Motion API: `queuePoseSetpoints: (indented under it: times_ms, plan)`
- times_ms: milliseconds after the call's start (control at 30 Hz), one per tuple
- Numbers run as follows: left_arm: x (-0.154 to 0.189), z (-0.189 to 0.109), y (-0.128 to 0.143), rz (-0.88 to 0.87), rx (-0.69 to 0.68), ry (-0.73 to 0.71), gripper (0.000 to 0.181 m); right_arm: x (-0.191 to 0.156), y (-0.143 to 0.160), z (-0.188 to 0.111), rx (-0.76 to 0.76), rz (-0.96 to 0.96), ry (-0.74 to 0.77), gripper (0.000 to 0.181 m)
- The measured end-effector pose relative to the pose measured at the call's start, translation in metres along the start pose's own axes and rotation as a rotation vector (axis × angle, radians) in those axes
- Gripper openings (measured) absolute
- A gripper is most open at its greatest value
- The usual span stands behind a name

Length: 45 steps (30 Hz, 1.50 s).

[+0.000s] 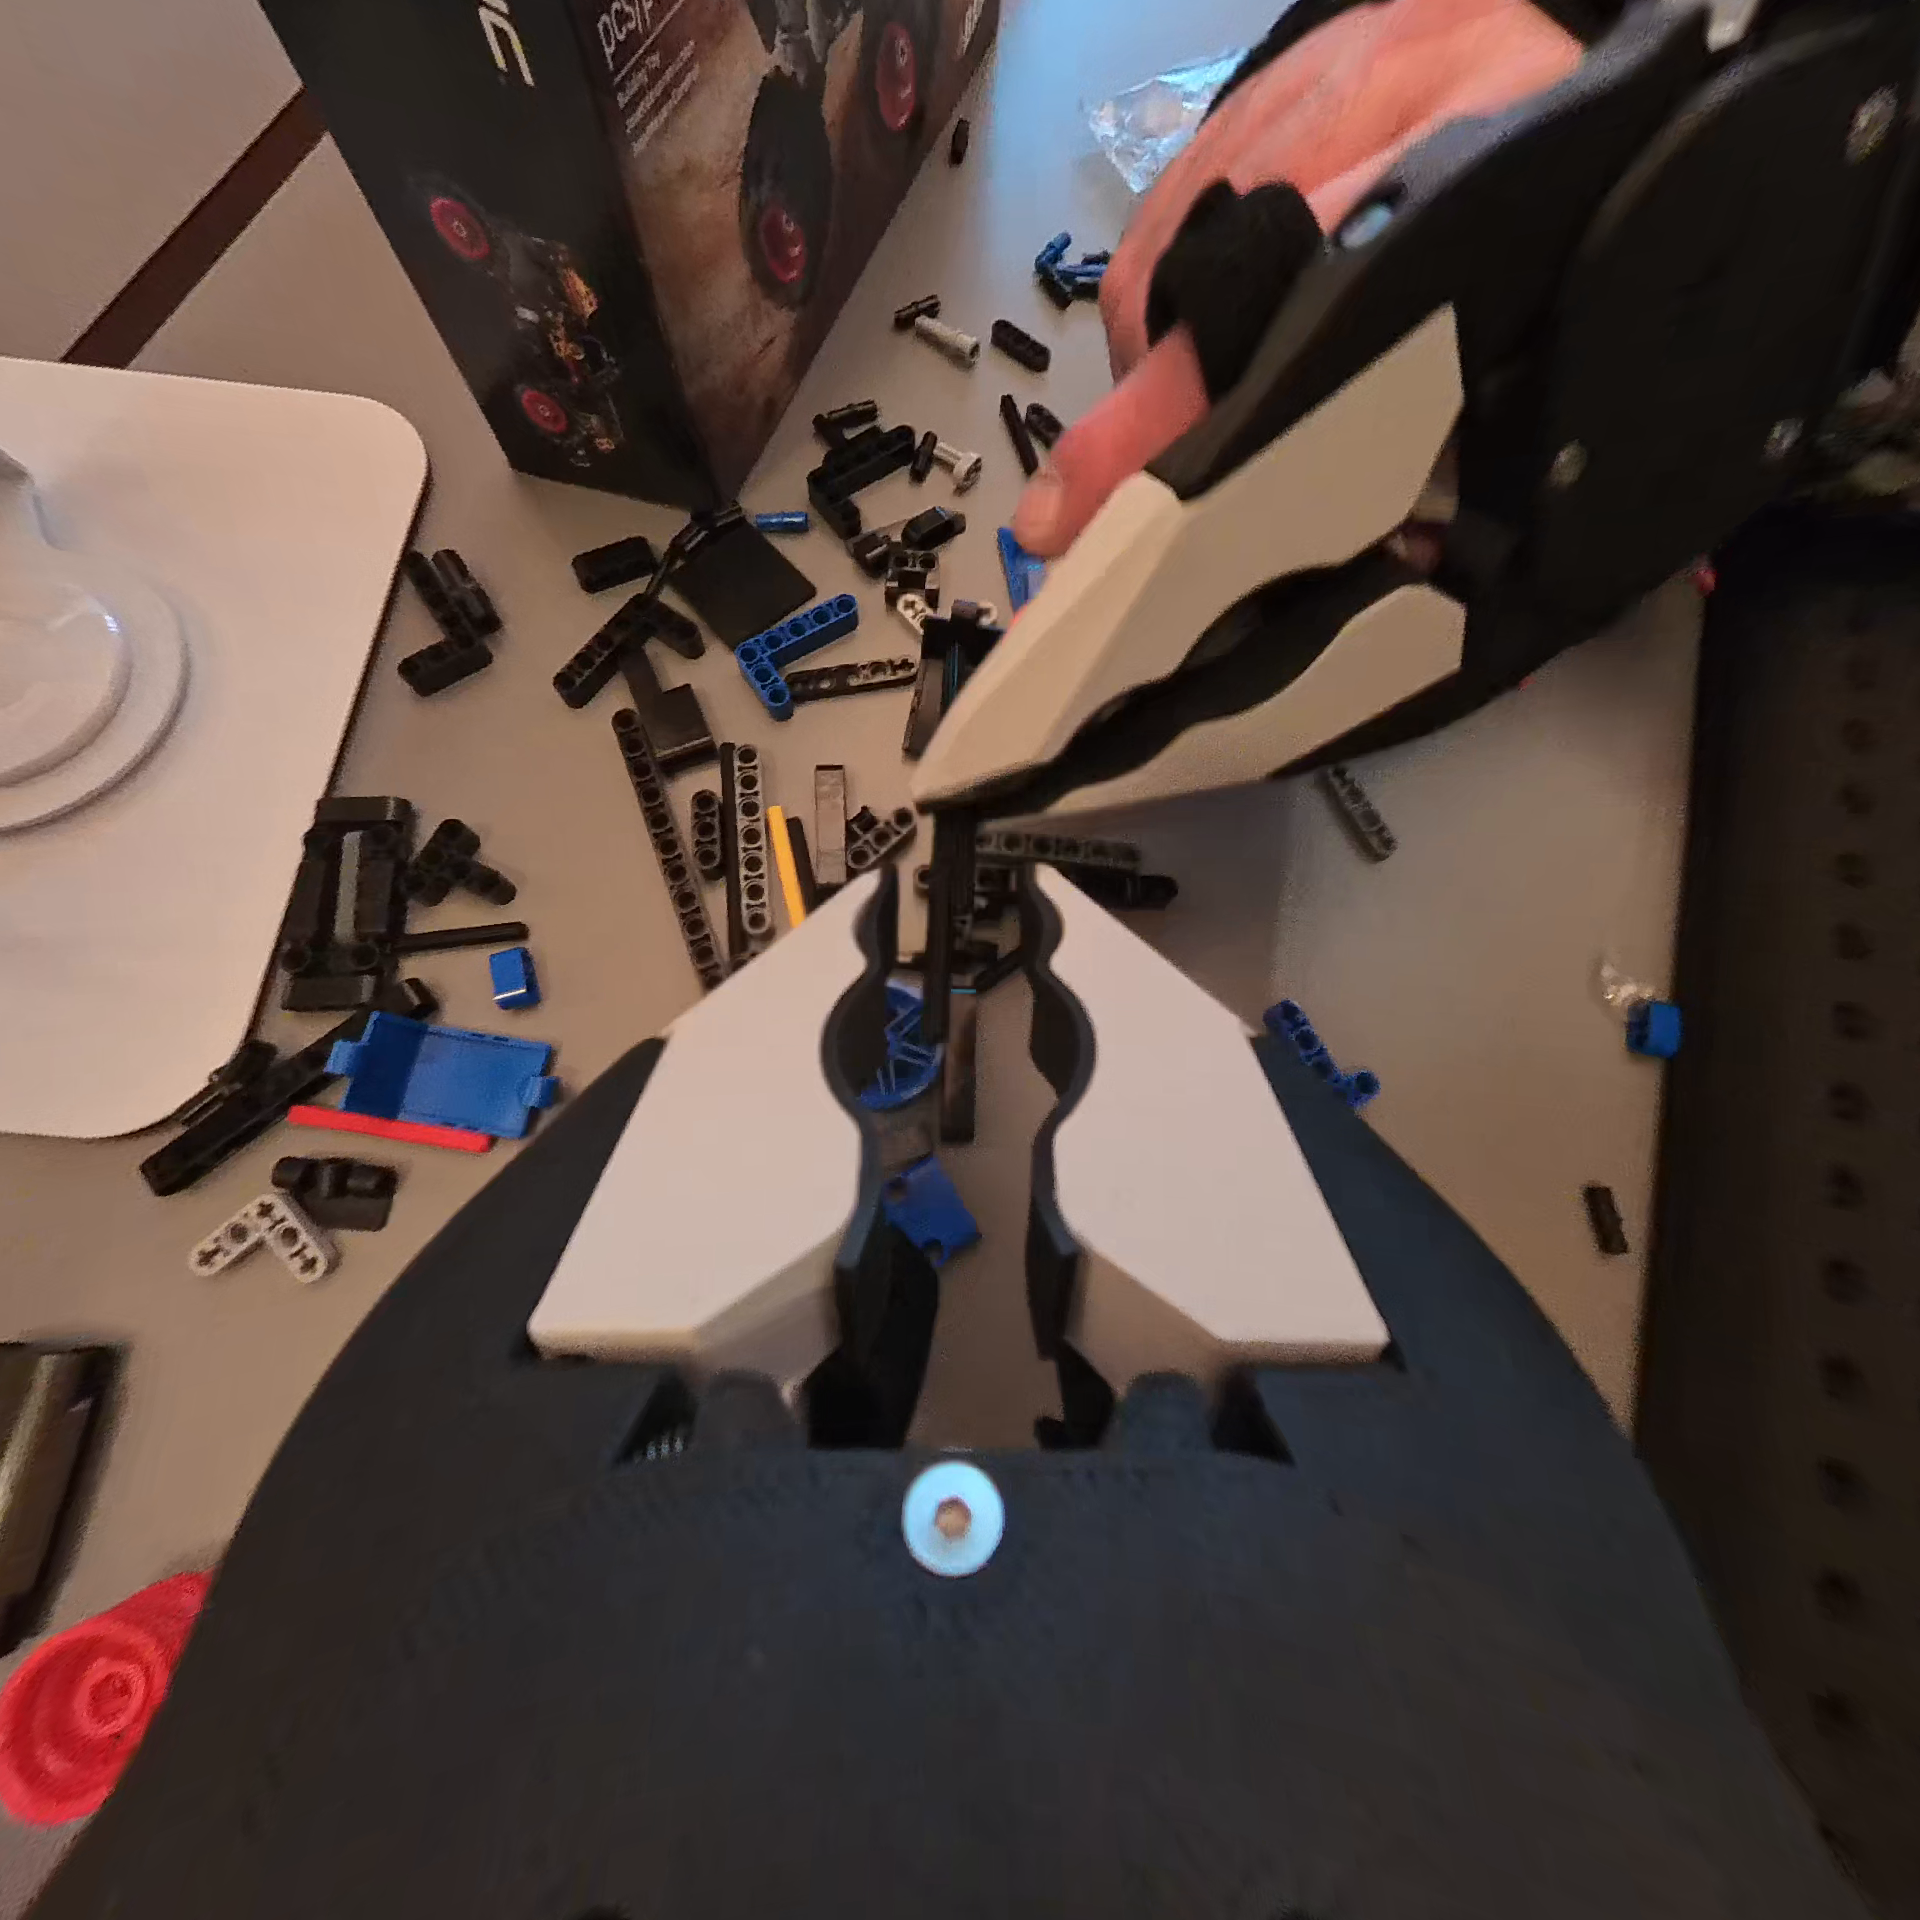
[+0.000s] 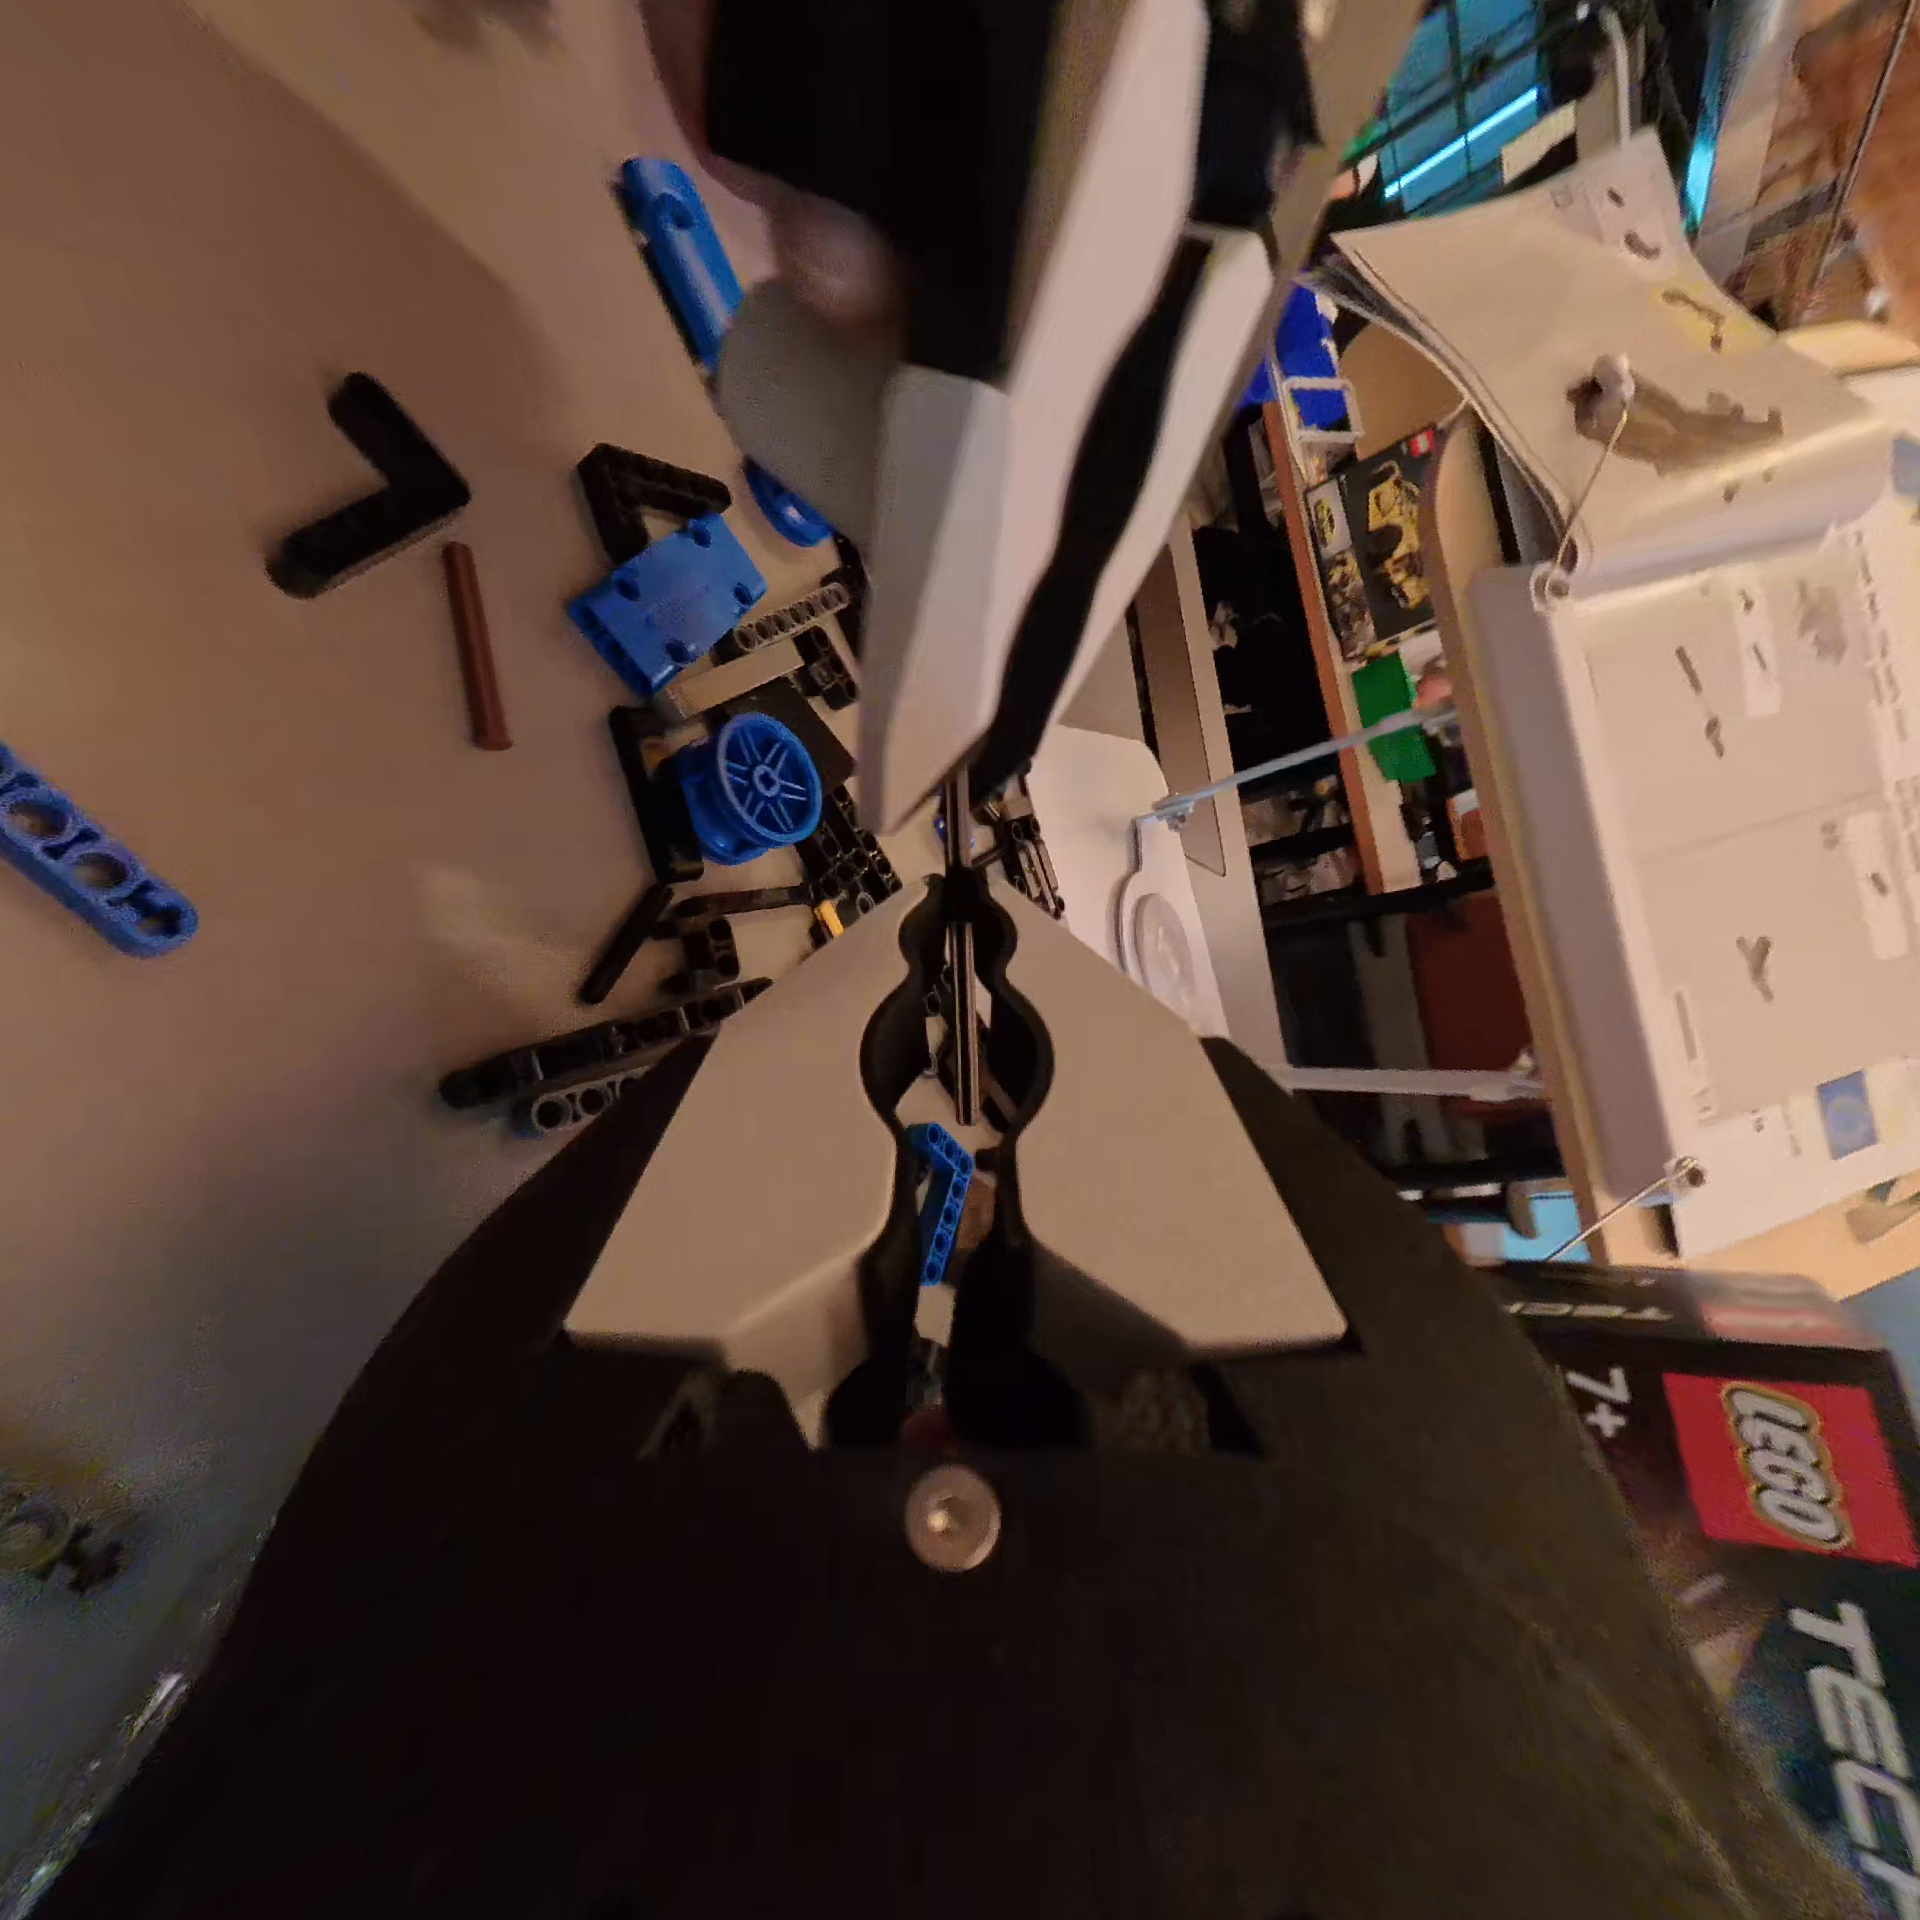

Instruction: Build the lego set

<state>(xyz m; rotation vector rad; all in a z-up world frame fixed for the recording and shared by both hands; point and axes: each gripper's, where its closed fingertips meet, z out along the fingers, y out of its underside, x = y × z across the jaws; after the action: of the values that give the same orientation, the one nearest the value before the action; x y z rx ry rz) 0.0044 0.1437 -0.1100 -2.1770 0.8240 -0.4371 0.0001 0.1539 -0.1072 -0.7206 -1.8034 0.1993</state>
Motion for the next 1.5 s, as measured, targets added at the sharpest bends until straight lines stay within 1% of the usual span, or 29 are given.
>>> queuePoseSetpoints:
  times_ms: [67, 100, 200, 400, 500, 600, 667, 833, 933, 1000, 1067, 1167, 1300, 1400, 1500]
  plan:
    - [-0.002, -0.003, 0.000, 0.032, 0.001, -0.020, 0.023, 0.004, 0.003, -0.001, 0.014, 0.061, -0.002, 0.003]
    - [-0.003, -0.004, 0.001, 0.056, -0.003, -0.030, 0.021, 0.005, 0.005, -0.001, 0.014, 0.081, -0.005, 0.002]
    - [-0.007, -0.006, 0.002, 0.080, -0.006, -0.065, 0.002, 0.004, 0.008, -0.001, 0.018, 0.097, -0.021, 0.002]
    - [-0.008, -0.007, -0.001, 0.029, 0.027, -0.038, 0.001, 0.008, 0.007, -0.003, 0.026, 0.109, -0.010, 0.003]
    - [-0.008, -0.008, -0.006, 0.023, 0.051, -0.041, 0.008, 0.008, 0.005, -0.003, 0.016, 0.076, 0.004, 0.003]
    - [-0.005, -0.011, -0.010, -0.002, 0.083, -0.011, 0.002, 0.010, 0.003, -0.004, 0.011, 0.058, 0.020, 0.002]
    - [-0.005, -0.013, -0.013, -0.024, 0.102, 0.000, 0.001, 0.013, 0.003, -0.005, 0.024, 0.079, 0.032, 0.003]
    - [-0.005, -0.017, -0.021, -0.126, 0.168, 0.075, 0.001, 0.023, -0.001, -0.010, 0.036, 0.046, 0.097, 0.003]
    - [-0.004, -0.021, -0.026, -0.180, 0.205, 0.115, 0.001, 0.030, -0.004, -0.014, -0.011, -0.101, 0.190, 0.003]
    - [-0.003, -0.027, -0.031, -0.213, 0.245, 0.150, 0.002, 0.036, -0.010, -0.017, 0.004, -0.105, 0.232, 0.002]
    - [-0.003, -0.030, -0.034, -0.233, 0.271, 0.175, 0.001, 0.038, -0.012, -0.018, 0.049, 0.006, 0.202, 0.003]
    - [-0.002, -0.032, -0.036, -0.250, 0.304, 0.204, 0.001, 0.040, -0.014, -0.020, 0.148, 0.237, 0.113, 0.004]
    - [0.002, -0.038, -0.044, -0.246, 0.356, 0.250, 0.001, 0.045, -0.020, -0.028, 0.279, 0.468, 0.019, 0.004]
    - [0.004, -0.040, -0.050, -0.258, 0.389, 0.269, 0.002, 0.051, -0.022, -0.032, 0.349, 0.599, -0.018, 0.004]
    - [0.003, -0.042, -0.052, -0.259, 0.402, 0.267, 0.002, 0.053, -0.023, -0.033, 0.378, 0.676, -0.034, 0.004]
